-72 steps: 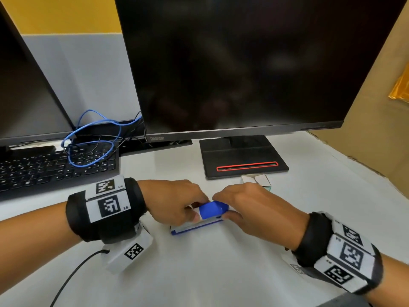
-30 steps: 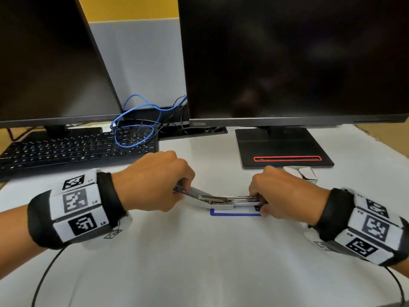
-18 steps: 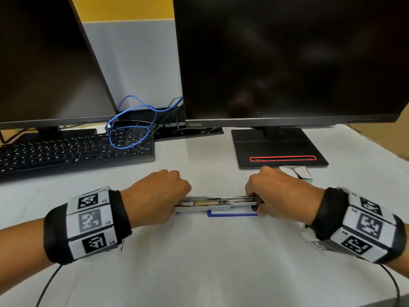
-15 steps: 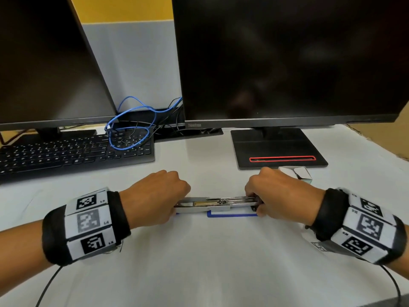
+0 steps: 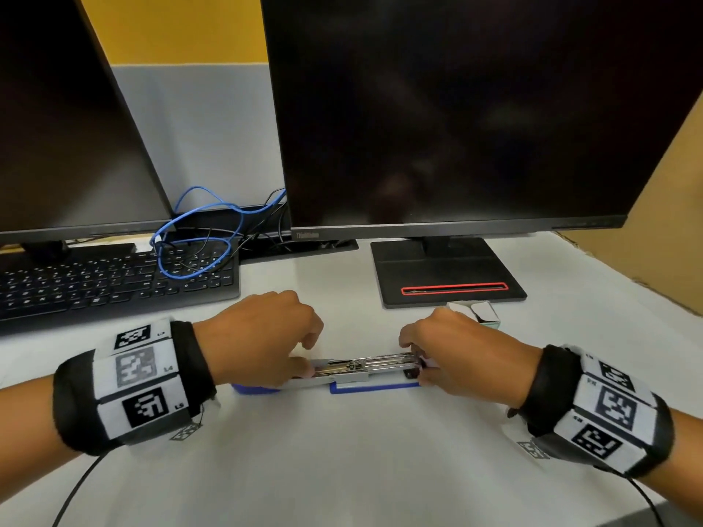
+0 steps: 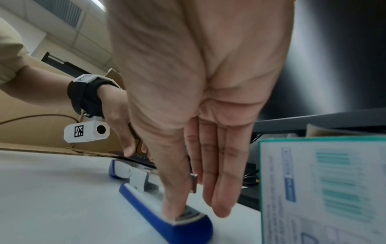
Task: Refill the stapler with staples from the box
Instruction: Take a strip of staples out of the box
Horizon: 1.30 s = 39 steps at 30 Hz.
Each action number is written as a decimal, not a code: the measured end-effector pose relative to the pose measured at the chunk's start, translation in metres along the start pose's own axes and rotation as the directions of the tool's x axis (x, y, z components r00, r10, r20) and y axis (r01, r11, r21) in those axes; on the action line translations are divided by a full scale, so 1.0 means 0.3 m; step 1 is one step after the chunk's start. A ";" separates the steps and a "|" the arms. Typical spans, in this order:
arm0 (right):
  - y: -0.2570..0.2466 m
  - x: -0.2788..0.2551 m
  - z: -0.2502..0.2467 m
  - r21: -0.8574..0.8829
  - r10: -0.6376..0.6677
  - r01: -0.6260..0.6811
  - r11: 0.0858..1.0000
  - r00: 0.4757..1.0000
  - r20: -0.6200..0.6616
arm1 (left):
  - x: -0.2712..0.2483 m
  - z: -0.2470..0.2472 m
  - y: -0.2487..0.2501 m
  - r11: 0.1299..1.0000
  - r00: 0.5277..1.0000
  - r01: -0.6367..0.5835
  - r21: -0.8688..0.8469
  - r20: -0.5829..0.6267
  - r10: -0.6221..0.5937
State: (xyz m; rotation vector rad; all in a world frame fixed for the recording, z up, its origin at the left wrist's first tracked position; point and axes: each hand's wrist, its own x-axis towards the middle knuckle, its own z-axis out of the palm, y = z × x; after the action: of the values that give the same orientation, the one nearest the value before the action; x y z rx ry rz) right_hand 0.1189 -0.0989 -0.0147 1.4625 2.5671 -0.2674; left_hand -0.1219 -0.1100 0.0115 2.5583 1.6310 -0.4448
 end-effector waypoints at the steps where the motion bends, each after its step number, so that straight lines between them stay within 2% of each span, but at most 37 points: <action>1: 0.010 -0.014 -0.010 0.023 0.001 -0.001 1.000 1.000 -0.023 | 0.014 -0.015 0.015 1.000 0.999 -0.029 -0.005 -0.030 0.029; 5: 0.061 -0.075 -0.070 0.087 0.023 -0.013 0.996 0.992 -0.123 | 0.085 -0.081 0.108 0.982 0.972 -0.174 -0.073 -0.170 0.160; 8: 0.094 -0.109 -0.114 0.041 0.074 -0.067 0.997 0.980 -0.187 | 0.164 -0.117 0.192 0.957 0.939 -0.263 -0.124 -0.263 0.224; 12: 0.129 -0.112 -0.130 0.025 0.139 -0.137 0.990 0.959 -0.246 | 0.273 -0.128 0.281 0.915 0.899 -0.355 -0.191 -0.338 0.279; 15: 0.166 -0.107 -0.114 0.055 0.149 -0.140 0.989 0.952 -0.267 | 0.323 -0.137 0.330 0.875 0.884 -0.402 -0.270 -0.362 0.295; 21: 0.234 -0.105 -0.090 0.128 0.079 -0.052 0.990 0.971 -0.224 | 0.393 -0.130 0.351 0.849 0.913 -0.379 -0.370 -0.299 0.277; 27: 0.283 -0.117 -0.077 0.209 0.055 0.005 0.978 0.958 -0.282 | 0.416 -0.130 0.353 0.843 0.926 -0.361 -0.399 -0.263 0.272; 31: 0.305 -0.113 -0.057 0.190 0.070 -0.014 0.982 0.954 -0.291 | 0.416 -0.144 0.358 0.859 0.927 -0.367 -0.356 -0.210 0.309; 36: 0.325 -0.118 -0.048 0.181 0.086 -0.034 0.983 0.953 -0.289 | 0.413 -0.165 0.371 0.884 0.912 -0.411 -0.222 -0.091 0.401; 39: 0.328 -0.117 -0.043 0.177 0.083 -0.033 0.984 0.956 -0.283 | 0.420 -0.163 0.366 0.886 0.907 -0.420 -0.198 -0.101 0.408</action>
State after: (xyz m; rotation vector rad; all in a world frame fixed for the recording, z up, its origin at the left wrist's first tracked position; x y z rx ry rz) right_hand 0.2204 -0.0757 -0.0006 1.7534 2.7808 -0.2908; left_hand 0.0359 -0.0365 0.0126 2.6616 1.0231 -0.1495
